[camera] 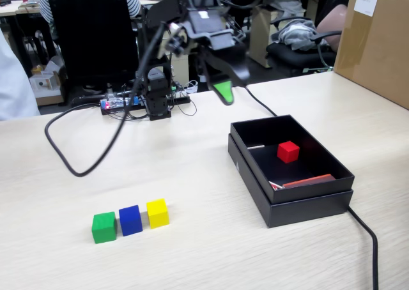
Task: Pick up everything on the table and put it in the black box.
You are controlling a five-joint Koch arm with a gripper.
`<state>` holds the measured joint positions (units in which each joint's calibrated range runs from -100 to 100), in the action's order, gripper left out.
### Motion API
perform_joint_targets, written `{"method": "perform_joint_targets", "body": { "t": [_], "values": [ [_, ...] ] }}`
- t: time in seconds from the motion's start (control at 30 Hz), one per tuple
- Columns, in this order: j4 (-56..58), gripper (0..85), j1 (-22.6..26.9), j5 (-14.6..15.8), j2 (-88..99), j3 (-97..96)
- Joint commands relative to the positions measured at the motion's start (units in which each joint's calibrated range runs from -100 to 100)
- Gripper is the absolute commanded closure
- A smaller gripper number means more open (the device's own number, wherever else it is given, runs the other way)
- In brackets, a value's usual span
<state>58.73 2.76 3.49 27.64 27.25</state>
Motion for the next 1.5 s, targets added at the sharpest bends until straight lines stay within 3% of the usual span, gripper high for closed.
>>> {"method": "perform_joint_targets", "body": {
  "t": [0.0,0.1,0.3,0.63,0.97,1.47],
  "values": [
    [0.1,38.3,-5.3,-4.3,5.1,-1.5],
    [0.1,37.4,-10.0,-5.7,0.5,-4.0],
    [-0.7,37.4,-14.3,-6.7,-12.9,-5.7],
    [-0.7,37.9,-15.6,-7.4,-36.5,9.8],
    [-0.7,38.2,-17.6,-10.5,-62.6,31.5],
    [-0.7,40.4,-16.1,-11.2,-68.2,33.0]
  ]
}}
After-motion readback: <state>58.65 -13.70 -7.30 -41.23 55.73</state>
